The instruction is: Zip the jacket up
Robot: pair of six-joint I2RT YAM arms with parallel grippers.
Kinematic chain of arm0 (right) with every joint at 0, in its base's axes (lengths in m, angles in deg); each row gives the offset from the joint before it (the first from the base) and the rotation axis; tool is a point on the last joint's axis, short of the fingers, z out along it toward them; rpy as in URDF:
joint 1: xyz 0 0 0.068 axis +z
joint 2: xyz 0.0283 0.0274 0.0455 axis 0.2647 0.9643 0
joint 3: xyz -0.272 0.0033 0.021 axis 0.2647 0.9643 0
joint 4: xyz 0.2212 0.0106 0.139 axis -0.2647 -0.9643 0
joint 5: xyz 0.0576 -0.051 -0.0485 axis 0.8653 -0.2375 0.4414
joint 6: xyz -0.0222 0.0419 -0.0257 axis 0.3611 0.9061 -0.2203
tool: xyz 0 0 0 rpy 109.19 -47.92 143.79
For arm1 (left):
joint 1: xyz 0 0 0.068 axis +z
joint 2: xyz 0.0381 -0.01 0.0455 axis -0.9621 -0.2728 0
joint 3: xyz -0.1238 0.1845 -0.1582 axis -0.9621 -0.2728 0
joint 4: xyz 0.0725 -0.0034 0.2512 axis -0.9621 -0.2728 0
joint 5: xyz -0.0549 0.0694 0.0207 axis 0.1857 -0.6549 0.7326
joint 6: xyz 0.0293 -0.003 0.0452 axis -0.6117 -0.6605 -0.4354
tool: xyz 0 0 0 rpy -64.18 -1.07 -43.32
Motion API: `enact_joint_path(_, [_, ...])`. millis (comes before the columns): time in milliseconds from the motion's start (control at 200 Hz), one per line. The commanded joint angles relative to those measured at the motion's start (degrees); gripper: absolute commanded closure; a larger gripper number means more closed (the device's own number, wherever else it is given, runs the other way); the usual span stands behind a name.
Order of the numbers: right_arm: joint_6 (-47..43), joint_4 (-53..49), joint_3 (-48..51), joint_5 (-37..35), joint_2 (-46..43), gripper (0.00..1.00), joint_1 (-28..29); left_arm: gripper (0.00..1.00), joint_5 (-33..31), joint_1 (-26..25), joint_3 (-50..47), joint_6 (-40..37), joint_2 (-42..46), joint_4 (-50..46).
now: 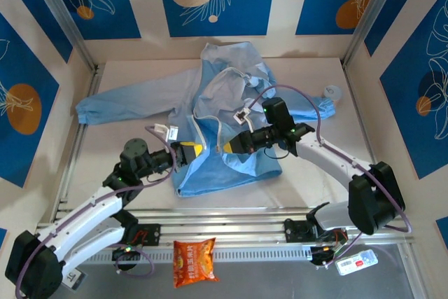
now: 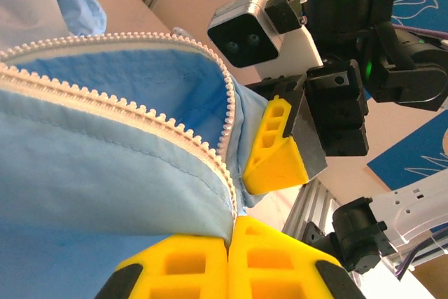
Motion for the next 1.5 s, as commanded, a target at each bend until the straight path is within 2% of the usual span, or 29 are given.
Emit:
enact_joint_path(0, [-2.49,-0.2,-2.1,6.78,0.73,1.0,-0.07,1.0,1.51,0.24,-0.96,-0.18,-1.22,10.59])
enact_joint_path(135, [-4.04,-0.31,-2.34,8.95,0.65,1.0,-0.07,1.0,1.29,0.07,-2.99,2.25,-3.13,18.76])
enact_joint_path(400, [-4.55,0.43,-1.95,9.47,0.31,1.0,0.1,1.0,1.26,-0.68,-5.68,5.29,-5.33,26.49])
enact_joint_path(945, [-3.58,4.3,-1.07,9.44,0.46,1.0,0.72,1.0,1.21,-1.88,-7.1,16.94,-9.84,31.47])
enact_joint_path(1125, [-2.56,4.91,-0.12,8.84,0.55,1.0,0.72,1.0,1.75,-2.47,-6.51,18.8,-14.79,33.53])
enact_joint_path(1330, [1.31,9.62,3.07,5.62,0.87,1.0,0.63,1.0,1.32,-6.18,-4.82,17.96,-22.0,36.02])
enact_joint_path(1496, [2.97,11.65,5.84,3.11,1.82,0.94,0.45,1.0,0.88,-7.8,-3.69,19.69,-28.1,42.0])
